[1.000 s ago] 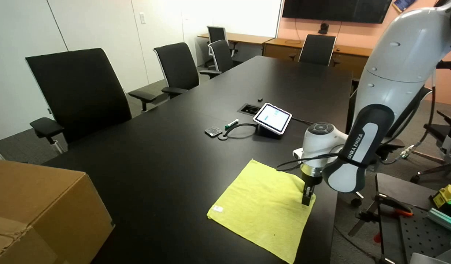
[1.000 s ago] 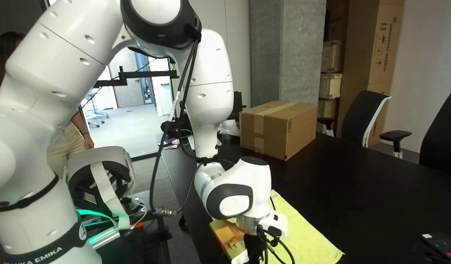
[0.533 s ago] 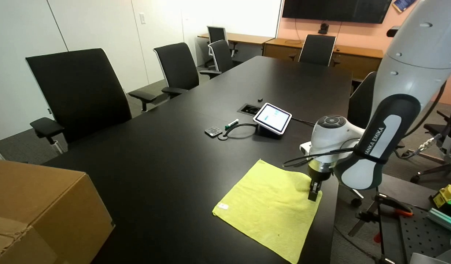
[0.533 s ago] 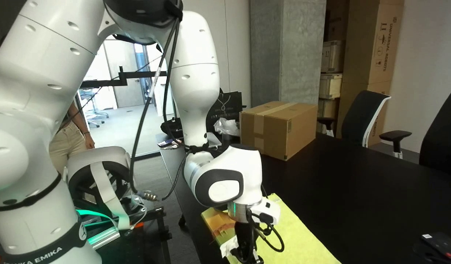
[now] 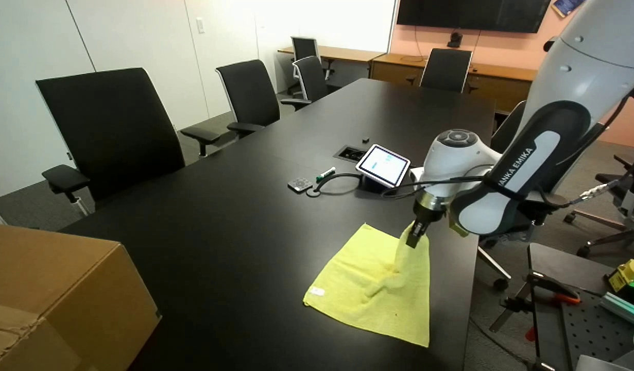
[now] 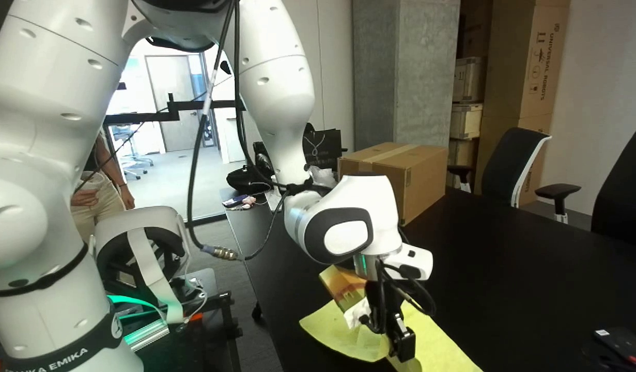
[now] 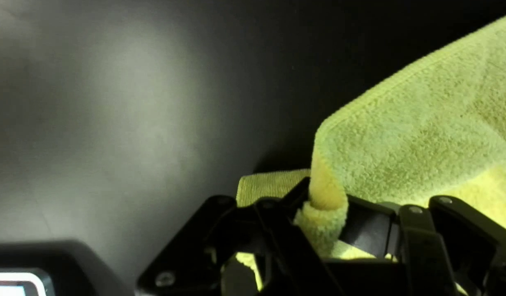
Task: Fold the towel in half
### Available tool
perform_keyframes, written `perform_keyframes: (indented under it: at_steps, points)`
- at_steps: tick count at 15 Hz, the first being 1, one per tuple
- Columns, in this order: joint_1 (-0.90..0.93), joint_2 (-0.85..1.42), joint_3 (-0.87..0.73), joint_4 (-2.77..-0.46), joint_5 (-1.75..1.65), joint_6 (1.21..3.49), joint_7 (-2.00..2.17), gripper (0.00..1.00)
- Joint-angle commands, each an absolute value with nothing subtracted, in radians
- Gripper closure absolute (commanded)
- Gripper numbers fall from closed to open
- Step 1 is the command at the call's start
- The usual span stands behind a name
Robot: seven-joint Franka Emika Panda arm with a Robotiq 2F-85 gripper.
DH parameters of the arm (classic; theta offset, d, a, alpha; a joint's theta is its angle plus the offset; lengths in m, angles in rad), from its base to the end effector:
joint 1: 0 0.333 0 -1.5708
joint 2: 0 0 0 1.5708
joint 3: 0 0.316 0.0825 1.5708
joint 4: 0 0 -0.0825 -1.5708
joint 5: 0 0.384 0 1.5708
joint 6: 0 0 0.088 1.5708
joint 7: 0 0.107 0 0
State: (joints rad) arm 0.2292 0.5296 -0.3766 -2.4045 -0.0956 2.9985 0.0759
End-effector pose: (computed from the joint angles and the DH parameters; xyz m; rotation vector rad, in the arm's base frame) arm 0.4862 -0.0818 0.1217 2.9315 -0.1065 0.1236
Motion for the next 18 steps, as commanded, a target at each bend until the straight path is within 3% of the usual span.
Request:
perform_keyframes:
  at_steps: [1, 5, 11, 16, 18]
  points:
    - [0.246, 0.562, -0.393, -2.259, -0.106, 2.94, 0.163, 0.98]
    - [0.25, 0.651, -0.387, -2.06, -0.118, 2.808, 0.261, 0.95]
    - [0.216, 0.747, -0.347, -1.881, -0.111, 2.629, 0.395, 0.43]
    - [0.298, 0.681, -0.375, -1.987, -0.179, 2.622, 0.49, 0.05]
    - [0.307, 0.625, -0.33, -2.063, -0.188, 2.618, 0.466, 0.0]
